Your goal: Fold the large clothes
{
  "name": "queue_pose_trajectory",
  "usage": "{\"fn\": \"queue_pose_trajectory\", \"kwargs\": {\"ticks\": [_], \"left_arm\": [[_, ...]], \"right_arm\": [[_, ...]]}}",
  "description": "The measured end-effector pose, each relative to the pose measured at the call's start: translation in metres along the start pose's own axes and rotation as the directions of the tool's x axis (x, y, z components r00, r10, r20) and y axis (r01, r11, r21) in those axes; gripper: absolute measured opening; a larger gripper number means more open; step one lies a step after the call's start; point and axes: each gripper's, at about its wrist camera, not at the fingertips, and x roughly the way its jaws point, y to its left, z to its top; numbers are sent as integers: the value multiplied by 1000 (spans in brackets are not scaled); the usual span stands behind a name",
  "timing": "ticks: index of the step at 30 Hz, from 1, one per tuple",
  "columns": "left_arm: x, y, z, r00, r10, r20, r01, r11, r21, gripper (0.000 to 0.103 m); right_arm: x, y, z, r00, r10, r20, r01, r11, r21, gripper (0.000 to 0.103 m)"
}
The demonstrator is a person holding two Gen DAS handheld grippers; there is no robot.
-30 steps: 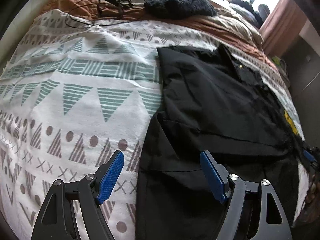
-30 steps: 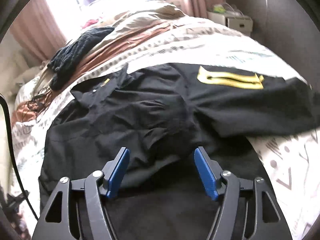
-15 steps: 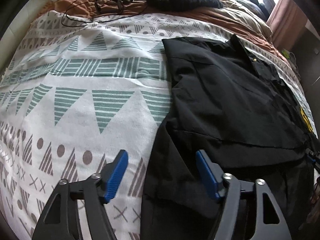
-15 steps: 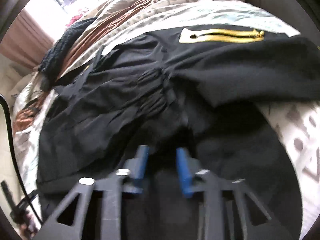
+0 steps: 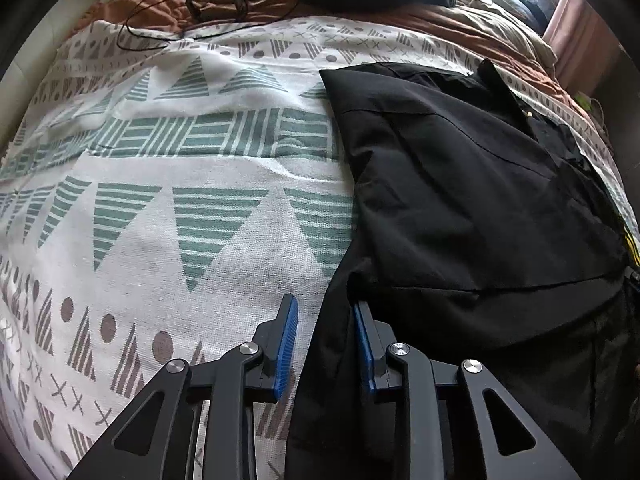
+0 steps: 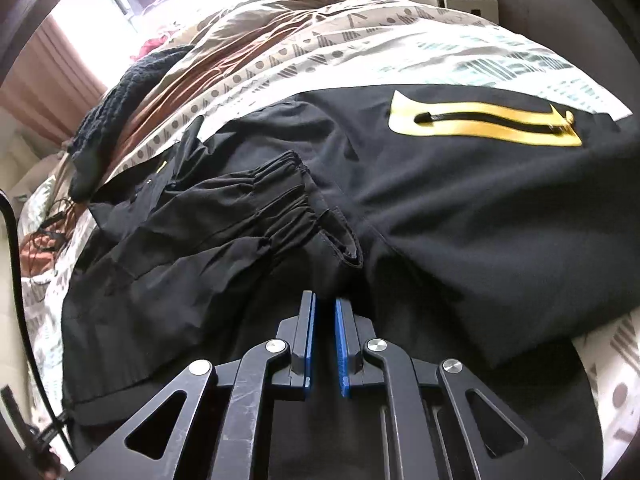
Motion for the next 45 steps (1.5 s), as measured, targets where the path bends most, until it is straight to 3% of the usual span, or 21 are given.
{"fn": "queue_pose_trajectory", "kwargs": {"ticks": [2,4,6,7,8,10,11,14,25,37,44,45], "left_arm": [[-4,-2,1,1000,-3,-6,4,1000,4,30],[-9,-2,1,999,-29,-19,29,1000,-2,36],[-17,-4,2,998,-67,-14,67,998,-17,53],[-23,-6,2,997,-75,0,75,997,-23,65],[-29,-9,2,997,-74,17,74,997,-24,72],[-43,-18,2,996,-66,56,67,998,-17,76],[-49,-23,3,996,-67,65,68,998,-11,77],[-59,-39,6,994,-79,72,79,997,6,77],[-74,-117,6,991,-104,81,93,988,120,77],[-52,-189,-2,992,-124,24,115,965,234,77],[-47,-196,-3,995,-99,22,89,959,268,77],[-46,-193,-3,995,-92,23,83,961,265,77]], "right_arm": [[0,1,2,1000,-8,-20,8,1000,-9,15],[-5,0,2,999,-1,-37,1,1000,-12,34],[-18,-6,0,1000,12,-20,-12,1000,-9,57],[-29,-13,-2,1000,4,6,-4,1000,-8,58],[-36,-18,-2,1000,-1,20,1,1000,-5,58],[-50,-35,-2,999,31,29,-32,999,10,58],[-55,-42,-2,998,50,27,-51,999,20,58],[-74,-69,-1,999,-30,43,29,999,36,58],[-125,-193,0,991,-96,90,77,978,194,59],[-131,-299,-5,977,-189,103,142,925,352,59],[-120,-331,3,970,-205,128,134,898,420,59],[-118,-333,6,970,-208,127,137,897,419,52]]}}
